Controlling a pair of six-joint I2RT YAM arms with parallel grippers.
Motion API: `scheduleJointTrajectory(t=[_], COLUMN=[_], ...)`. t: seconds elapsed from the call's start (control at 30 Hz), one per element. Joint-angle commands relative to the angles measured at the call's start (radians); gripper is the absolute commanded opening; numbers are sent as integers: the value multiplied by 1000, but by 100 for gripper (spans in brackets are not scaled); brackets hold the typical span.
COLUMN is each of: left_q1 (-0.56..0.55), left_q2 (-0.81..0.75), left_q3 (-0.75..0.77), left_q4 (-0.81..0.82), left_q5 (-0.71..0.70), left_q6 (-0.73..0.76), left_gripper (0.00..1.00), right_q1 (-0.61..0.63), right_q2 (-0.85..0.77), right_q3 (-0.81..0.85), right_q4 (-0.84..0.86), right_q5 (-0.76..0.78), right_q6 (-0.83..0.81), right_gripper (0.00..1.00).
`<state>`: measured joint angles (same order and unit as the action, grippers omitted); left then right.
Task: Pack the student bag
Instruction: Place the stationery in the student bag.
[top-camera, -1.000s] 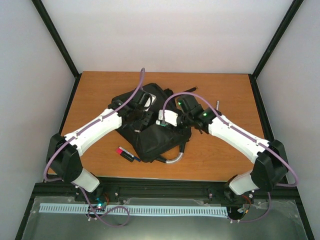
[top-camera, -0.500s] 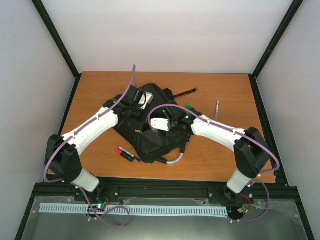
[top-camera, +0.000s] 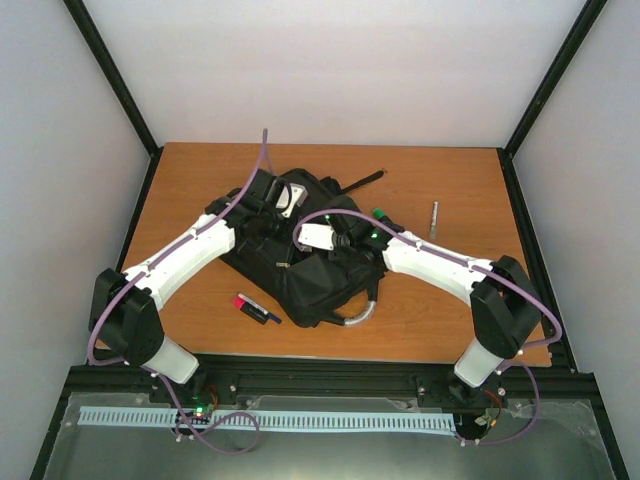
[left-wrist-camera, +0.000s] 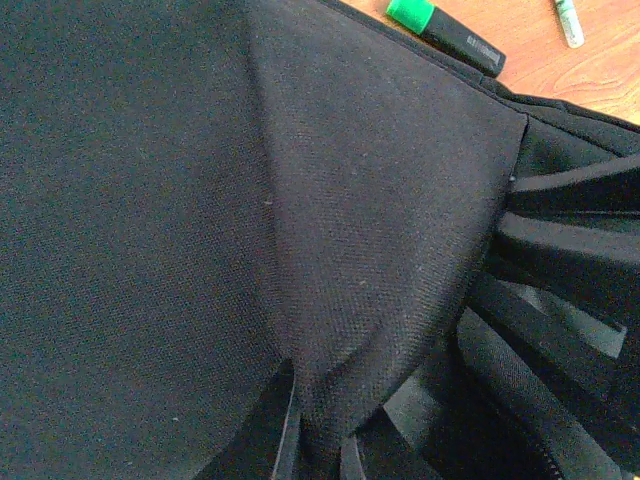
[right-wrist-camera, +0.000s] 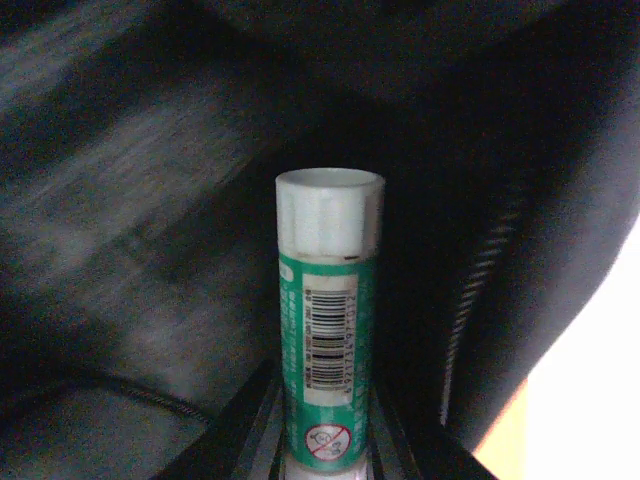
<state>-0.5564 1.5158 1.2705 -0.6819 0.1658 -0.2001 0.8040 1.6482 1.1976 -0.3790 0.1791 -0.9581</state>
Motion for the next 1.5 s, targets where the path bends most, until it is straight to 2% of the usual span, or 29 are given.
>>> scheduleJointTrajectory(t=[0.0,0.1,0.17,0.33,0.5,0.67,0.73,0.9,1.03,1.13,1.27,1.47], left_q1=[7,9,10,14,16,16,16,16,16,16,17,16], left_q2=[-44,-43,-41,-39,-34,-30,-27,-20,0,13,38,59], left_q3=[58,56,58,59,62,62,62,60,64,66,71,71], left_q4=[102,102,99,93,88,87,85,83,73,72,66,65], left_q5=[86,82,77,68,59,53,47,36,23,33,57,64], left_q6=[-27,-28,-28,-29,-28,-26,-25,-24,-27,-31,-33,-35], left_gripper=[1,1,1,1,1,1,1,1,1,1,1,1], right_q1=[14,14,14,11,-18,-69,-86,-111,-111,-110,-111,-111], right_q2=[-26,-26,-34,-104,-187,-201,-191,-144,-88,-44,10,51], right_q3=[2,-3,-10,-51,-60,-75,-60,-17,-42,-78,-77,-8], right_q4=[112,132,132,120,46,1,-29,-126,-113,-50,99,289], right_q5=[39,50,57,61,11,-49,-99,-287,-304,-271,-256,-254], right_q6=[-2,28,41,71,125,164,192,299,327,331,392,517], right_gripper=[15,37,46,52,53,53,50,29,27,25,17,16])
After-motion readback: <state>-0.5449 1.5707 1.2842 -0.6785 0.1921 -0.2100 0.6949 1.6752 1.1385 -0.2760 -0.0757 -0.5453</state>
